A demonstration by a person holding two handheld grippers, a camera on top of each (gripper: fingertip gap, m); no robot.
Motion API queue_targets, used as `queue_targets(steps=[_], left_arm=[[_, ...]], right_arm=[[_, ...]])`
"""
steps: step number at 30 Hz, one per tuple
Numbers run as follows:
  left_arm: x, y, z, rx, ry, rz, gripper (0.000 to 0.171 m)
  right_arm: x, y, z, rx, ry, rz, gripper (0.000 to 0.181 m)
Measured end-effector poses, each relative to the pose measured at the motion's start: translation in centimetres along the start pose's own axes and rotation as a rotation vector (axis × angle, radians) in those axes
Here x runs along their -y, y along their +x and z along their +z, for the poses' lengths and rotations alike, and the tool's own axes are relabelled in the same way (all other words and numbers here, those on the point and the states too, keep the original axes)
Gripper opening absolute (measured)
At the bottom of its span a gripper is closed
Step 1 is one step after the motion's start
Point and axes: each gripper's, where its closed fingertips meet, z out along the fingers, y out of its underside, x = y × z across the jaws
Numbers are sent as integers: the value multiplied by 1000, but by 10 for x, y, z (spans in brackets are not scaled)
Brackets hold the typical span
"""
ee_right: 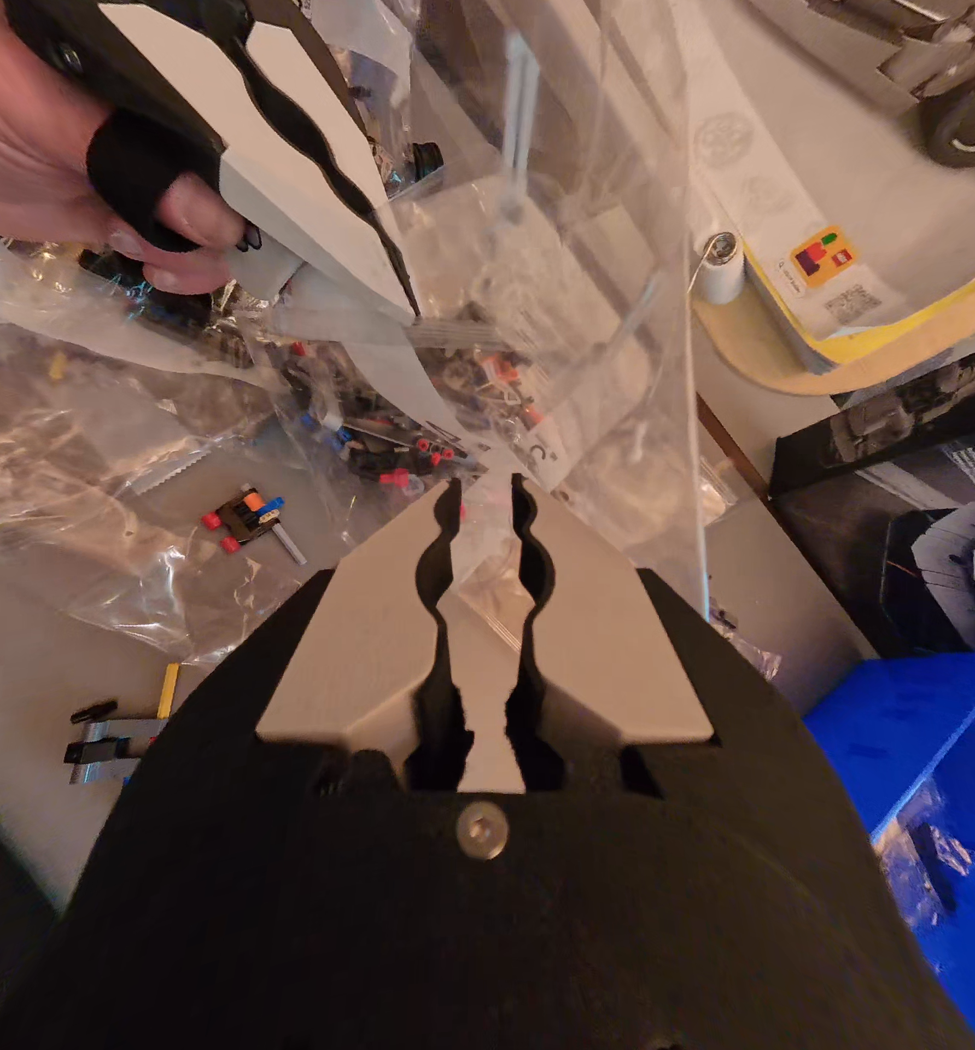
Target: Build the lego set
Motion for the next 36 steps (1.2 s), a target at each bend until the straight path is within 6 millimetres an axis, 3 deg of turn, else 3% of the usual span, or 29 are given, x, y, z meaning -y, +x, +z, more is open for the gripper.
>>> queue_targets(steps=[4,6,9,15,18,26,30,36], left_arm=[[0,0,0,1,-1,0,0],[-1,0,0,3,-3,0,0],[-2,-1,1,3,-6,-2,0],[-3,1,2,1,-13,1,0],[-3,1,2,2,-12,2,0],[-2,1,1,2,-12,3,0],[-1,0,0,3,-8,1,0],[-2,1,1,3,-11,3,0]], right_arm=[[-6,1,-8,-1,-12,11,18],[-4,-9,-19,30,8,-1,17],[-12,-52,-34,207,-15,-70,15],[-67,-142,-39,497,-202,-281,23],[-93,-165,-32,567,-290,-320,22],[-115,-190,-13,605,-385,-329,23],[-123,-188,-10,584,-425,-344,13],[-123,-186,-9,578,-413,-340,13]])
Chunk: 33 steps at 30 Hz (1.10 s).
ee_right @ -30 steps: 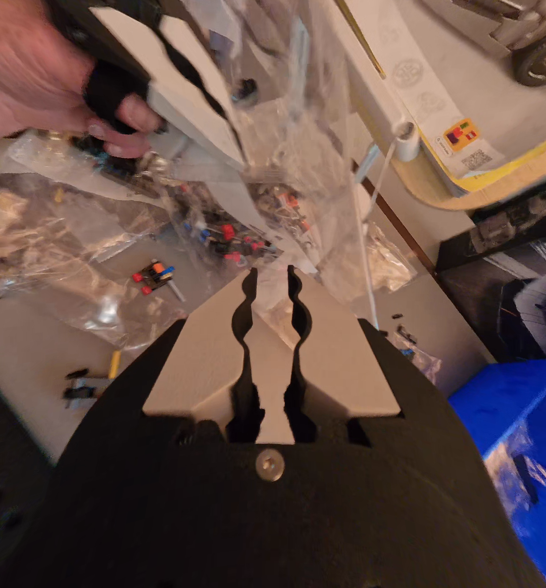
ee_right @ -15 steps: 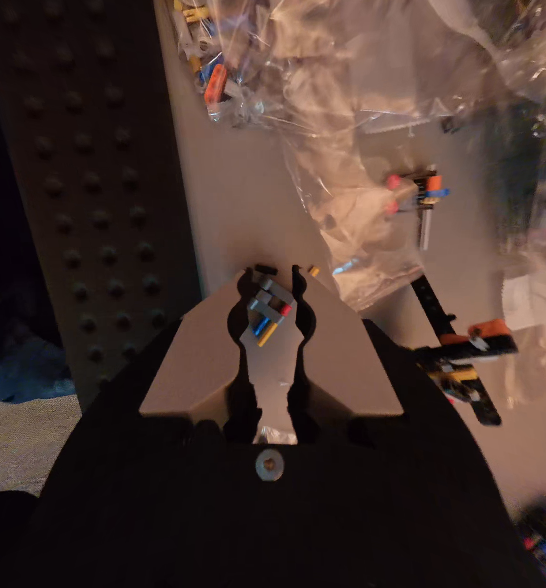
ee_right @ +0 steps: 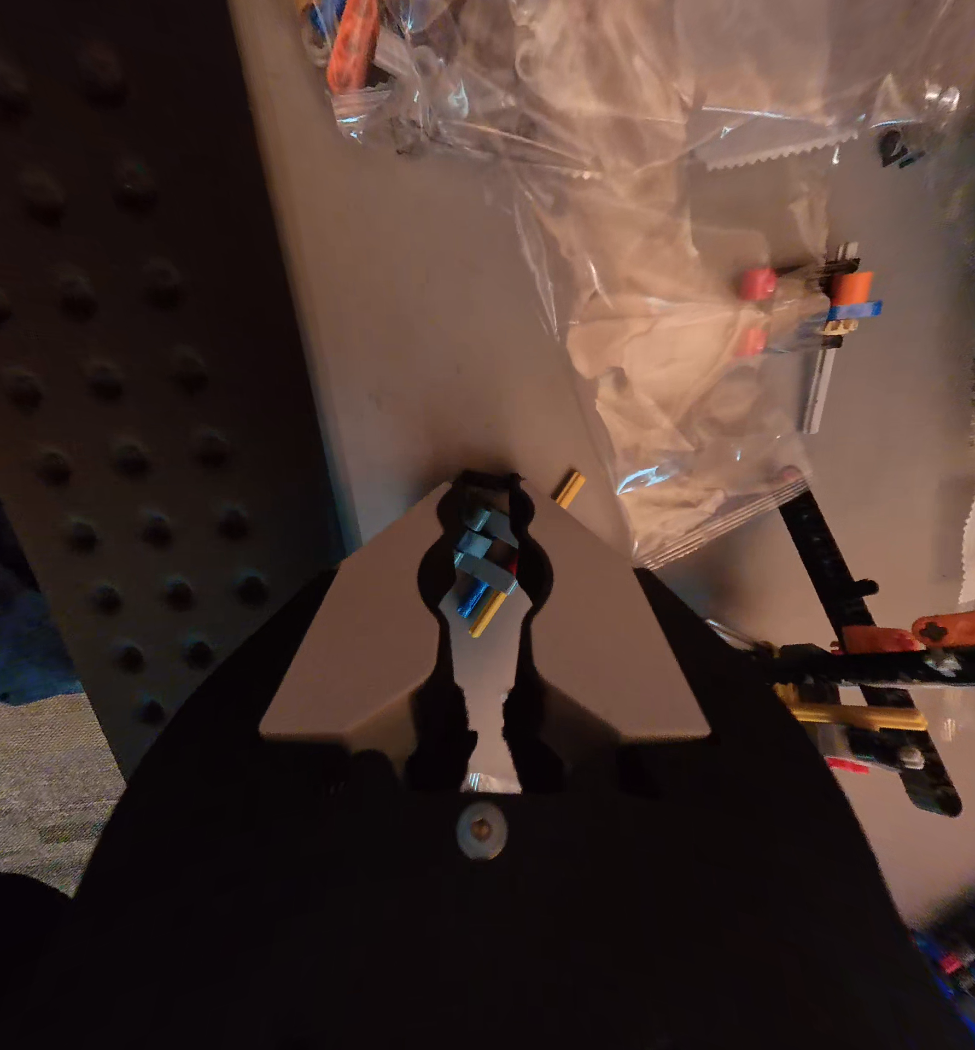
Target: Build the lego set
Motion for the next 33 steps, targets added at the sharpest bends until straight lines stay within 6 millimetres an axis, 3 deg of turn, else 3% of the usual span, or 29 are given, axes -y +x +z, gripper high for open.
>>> queue_targets(steps=[4,8,14,17,24,30,33], left_arm=[[0,0,0,1,1,1,0],[1,0,-1,1,2,0,0],[1,0,-1,1,3,0,0],[0,0,-1,-2,2,-1,0],[2,0,-1,-4,12,-3,0],[0,0,1,-7,4,-3,0],[0,-1,1,-4,4,-3,0]], right_arm=[[4,6,-7,-27,36,13,13],[21,25,-35,-92,155,37,13],[34,103,-116,-403,390,177,13],[30,138,-140,-478,485,255,13],[10,180,-131,-583,419,340,13],[11,180,-118,-549,393,345,22],[11,175,-121,-549,393,338,24]])
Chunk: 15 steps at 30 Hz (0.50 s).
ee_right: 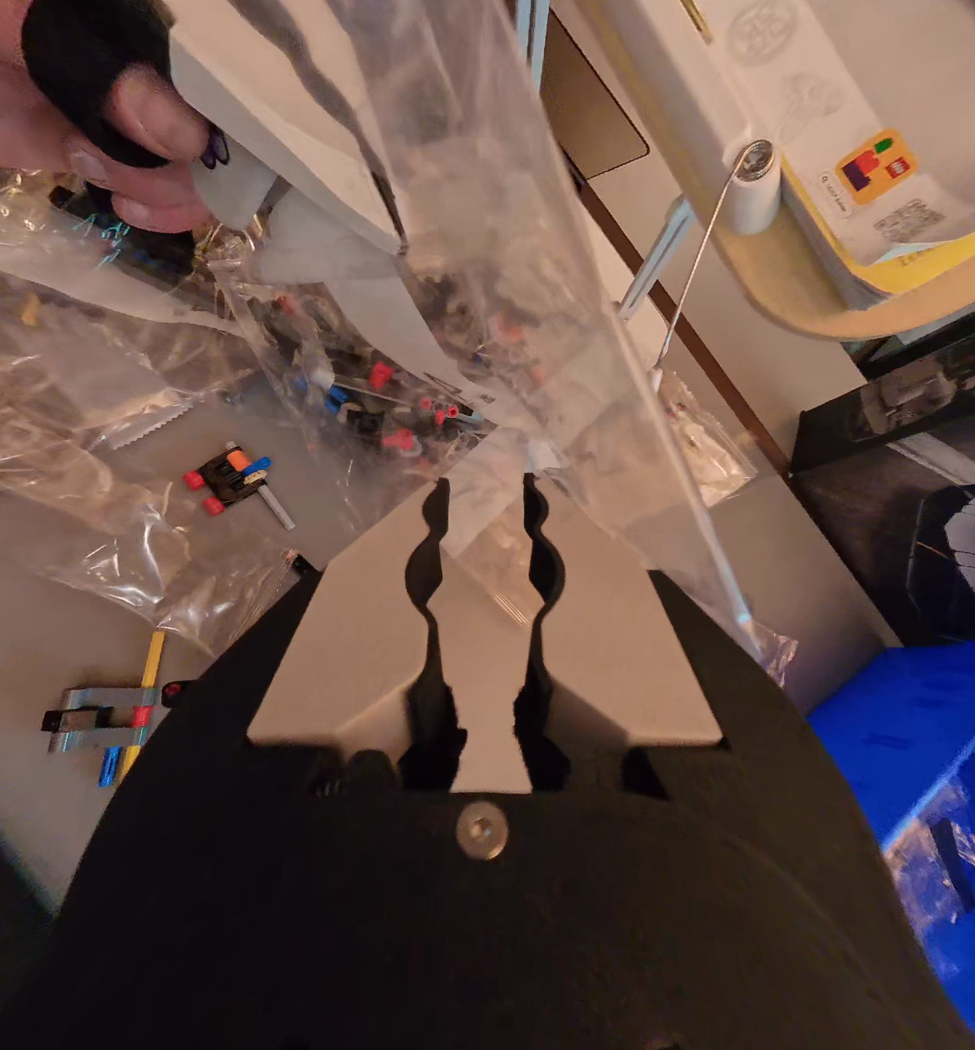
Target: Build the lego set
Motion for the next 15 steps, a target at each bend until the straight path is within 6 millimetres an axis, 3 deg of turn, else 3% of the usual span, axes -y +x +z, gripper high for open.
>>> queue_targets(steps=[3,7,12,15], left_arm=[[0,-1,-1,5,1,-1,0],[-1,-1,-1,5,-3,-2,0],[-2,0,1,2,-10,0,0],[-2,0,0,6,-12,3,0]], right_arm=[[6,-13,-15,46,45,-22,20],[2,-55,-29,192,36,-102,16],[-14,-106,-29,333,-31,-200,21],[-27,-131,-15,373,-115,-245,25]])
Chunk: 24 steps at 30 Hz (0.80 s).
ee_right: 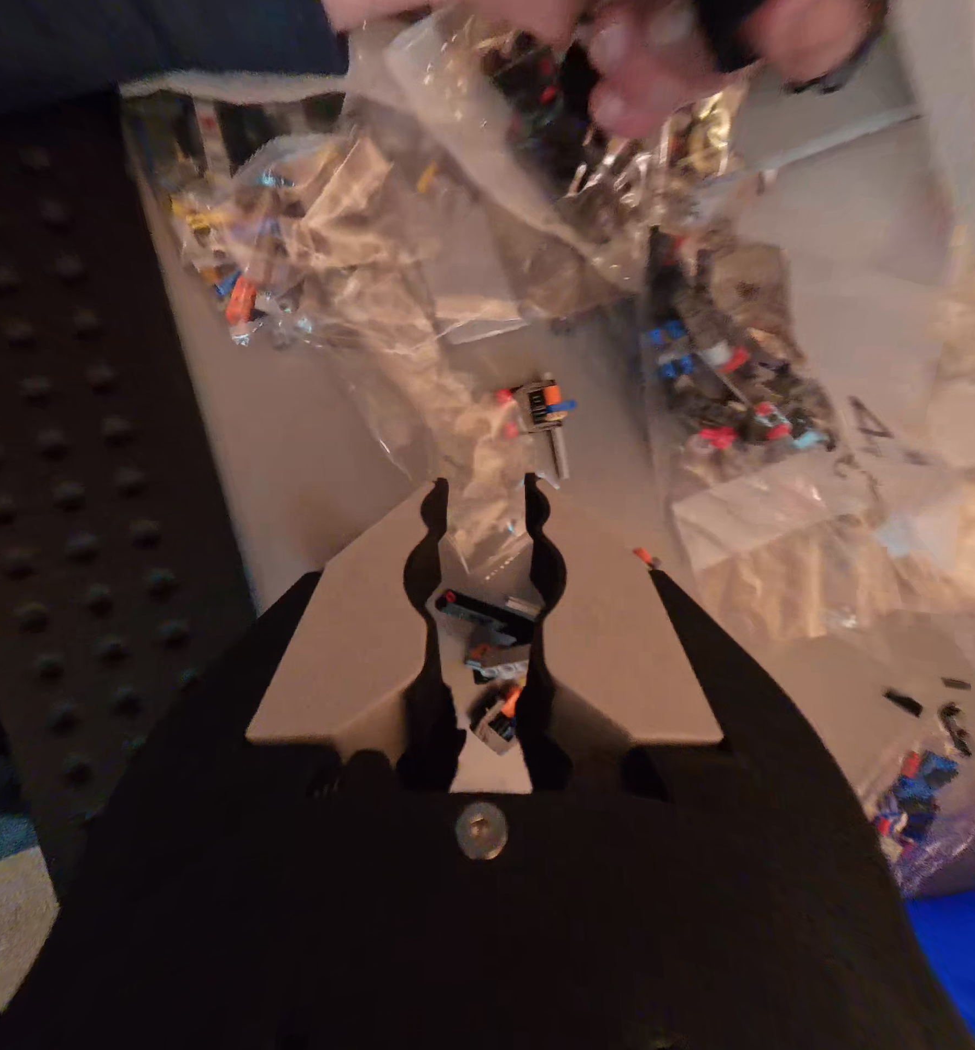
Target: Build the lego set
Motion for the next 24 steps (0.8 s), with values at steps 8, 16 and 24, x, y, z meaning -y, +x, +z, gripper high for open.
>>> queue_targets(steps=[8,16,24], left_arm=[[0,1,0,9,-16,17,1],[-1,2,1,13,-32,25,1],[-3,4,2,3,-40,22,2]], right_arm=[[-14,-32,56,83,-171,-70,6],[-1,-41,50,102,-114,-80,0],[-13,-49,62,159,-179,-58,34]])
